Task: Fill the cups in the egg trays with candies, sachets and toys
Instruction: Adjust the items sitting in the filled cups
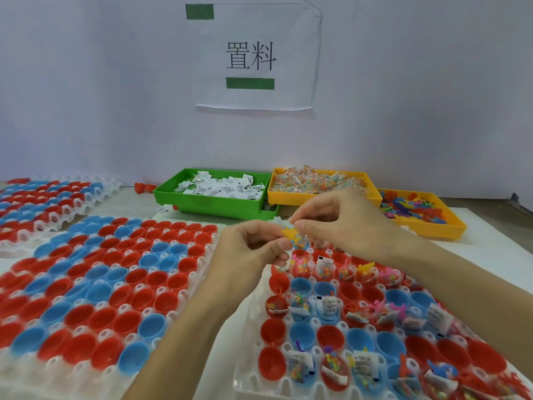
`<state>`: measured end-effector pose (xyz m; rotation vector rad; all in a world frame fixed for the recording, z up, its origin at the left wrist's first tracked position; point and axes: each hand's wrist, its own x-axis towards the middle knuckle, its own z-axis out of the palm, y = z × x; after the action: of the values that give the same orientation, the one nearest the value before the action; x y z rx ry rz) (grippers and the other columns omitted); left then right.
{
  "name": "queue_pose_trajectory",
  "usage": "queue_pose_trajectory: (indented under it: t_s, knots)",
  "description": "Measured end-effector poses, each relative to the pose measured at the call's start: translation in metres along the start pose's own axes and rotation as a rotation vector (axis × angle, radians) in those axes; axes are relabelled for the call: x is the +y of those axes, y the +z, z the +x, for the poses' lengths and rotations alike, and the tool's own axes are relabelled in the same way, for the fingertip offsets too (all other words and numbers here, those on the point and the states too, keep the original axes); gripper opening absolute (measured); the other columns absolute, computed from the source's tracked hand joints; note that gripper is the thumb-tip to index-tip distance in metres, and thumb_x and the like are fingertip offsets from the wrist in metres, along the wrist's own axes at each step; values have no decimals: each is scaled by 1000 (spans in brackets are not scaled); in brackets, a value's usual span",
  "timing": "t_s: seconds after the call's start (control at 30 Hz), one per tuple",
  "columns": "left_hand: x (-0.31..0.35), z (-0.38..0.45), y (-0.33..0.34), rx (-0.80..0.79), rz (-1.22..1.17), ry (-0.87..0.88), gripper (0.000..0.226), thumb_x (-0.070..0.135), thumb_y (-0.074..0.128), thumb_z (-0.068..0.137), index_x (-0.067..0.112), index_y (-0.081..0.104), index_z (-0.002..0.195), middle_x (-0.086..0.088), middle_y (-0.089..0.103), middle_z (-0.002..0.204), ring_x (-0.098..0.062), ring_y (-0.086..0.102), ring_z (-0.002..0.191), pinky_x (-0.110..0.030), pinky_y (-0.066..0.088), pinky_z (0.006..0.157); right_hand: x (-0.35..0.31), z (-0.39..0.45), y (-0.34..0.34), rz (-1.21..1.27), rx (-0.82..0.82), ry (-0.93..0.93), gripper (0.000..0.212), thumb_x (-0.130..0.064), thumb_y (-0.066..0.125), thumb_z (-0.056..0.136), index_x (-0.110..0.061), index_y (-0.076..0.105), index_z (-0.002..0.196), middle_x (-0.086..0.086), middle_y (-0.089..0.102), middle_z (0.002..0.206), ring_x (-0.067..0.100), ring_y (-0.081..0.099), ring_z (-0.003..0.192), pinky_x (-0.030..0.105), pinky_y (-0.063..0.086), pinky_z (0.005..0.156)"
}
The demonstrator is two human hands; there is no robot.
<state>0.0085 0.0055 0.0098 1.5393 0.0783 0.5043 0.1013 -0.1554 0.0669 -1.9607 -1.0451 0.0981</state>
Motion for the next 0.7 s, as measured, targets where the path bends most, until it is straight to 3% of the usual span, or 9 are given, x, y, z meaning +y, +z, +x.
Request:
queue_pose_trajectory:
  t_s: [0.17, 0.27, 0.47, 0.7]
  knots:
    - [5, 0, -5, -14, -72, -89, 8, -1, 64, 90, 0, 71, 94, -8, 70, 73, -15, 64, 63, -24, 54, 59, -3, -3, 5, 34, -5, 52, 7, -17, 71, 91, -17, 77, 88, -3, 75, 71, 10, 69, 61, 16, 54, 61]
    - [9, 3, -10, 96, -116, -129, 19, 10, 54, 98, 9, 71, 90, -5, 72, 78, -17, 65, 71, -25, 51, 59, -10, -8, 5, 20, -23, 55, 6, -20, 72, 89, -22, 77, 86, -7, 76, 73, 8, 71, 65, 15, 54, 63]
    - [10, 5, -15, 272, -107, -163, 22, 10, 51, 97, 10, 69, 86, -5, 72, 83, -20, 63, 76, -32, 48, 64, -37, -28, 22, -75, -392, -7, 7, -19, 75, 88, -24, 79, 86, -12, 76, 80, 4, 72, 75, 21, 58, 78]
    - [9, 5, -14, 258, -86, -160, 23, 10, 51, 96, 12, 70, 84, -4, 72, 85, -18, 63, 77, -31, 48, 64, -41, -41, 40, -228, -560, -22, 10, -24, 70, 92, -24, 79, 97, -14, 75, 90, -3, 69, 84, 16, 56, 82]
